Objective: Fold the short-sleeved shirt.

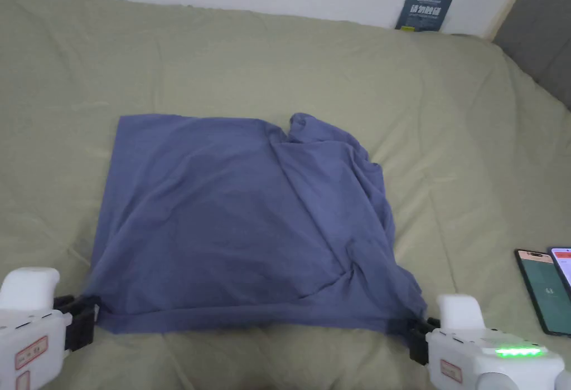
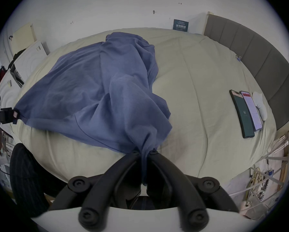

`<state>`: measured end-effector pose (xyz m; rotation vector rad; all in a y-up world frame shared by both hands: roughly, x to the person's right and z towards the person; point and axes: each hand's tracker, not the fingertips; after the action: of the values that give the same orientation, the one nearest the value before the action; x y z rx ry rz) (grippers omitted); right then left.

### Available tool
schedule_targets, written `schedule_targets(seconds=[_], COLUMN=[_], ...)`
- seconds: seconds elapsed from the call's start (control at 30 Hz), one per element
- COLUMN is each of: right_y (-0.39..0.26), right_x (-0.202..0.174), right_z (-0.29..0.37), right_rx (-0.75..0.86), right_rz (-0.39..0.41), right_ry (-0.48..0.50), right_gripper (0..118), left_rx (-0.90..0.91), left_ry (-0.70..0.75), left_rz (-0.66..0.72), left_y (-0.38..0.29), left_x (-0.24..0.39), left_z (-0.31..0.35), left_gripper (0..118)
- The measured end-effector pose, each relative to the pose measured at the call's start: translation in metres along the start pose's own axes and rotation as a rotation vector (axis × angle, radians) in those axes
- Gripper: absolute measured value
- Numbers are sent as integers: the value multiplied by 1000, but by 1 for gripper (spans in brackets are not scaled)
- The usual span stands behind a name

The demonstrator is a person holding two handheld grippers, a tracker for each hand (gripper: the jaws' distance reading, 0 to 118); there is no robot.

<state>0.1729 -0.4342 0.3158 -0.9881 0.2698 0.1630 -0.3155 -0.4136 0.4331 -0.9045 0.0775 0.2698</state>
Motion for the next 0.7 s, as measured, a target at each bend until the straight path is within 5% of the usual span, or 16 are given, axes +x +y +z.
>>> schedule_targets(seconds=[0.43, 0.7], right_y=[118, 215], right_x=[33, 44], right_z=[39, -39], right_rx=[43, -35], right_rz=[-134, -170], right_ry=[232, 254], right_gripper=[5, 5], left_rx=[15, -64], left_ry=[-111, -34], left_rz=[158, 221], left_y=[94, 179], left_x=[-15, -36], left_z=[12, -70], left_gripper=[3, 3])
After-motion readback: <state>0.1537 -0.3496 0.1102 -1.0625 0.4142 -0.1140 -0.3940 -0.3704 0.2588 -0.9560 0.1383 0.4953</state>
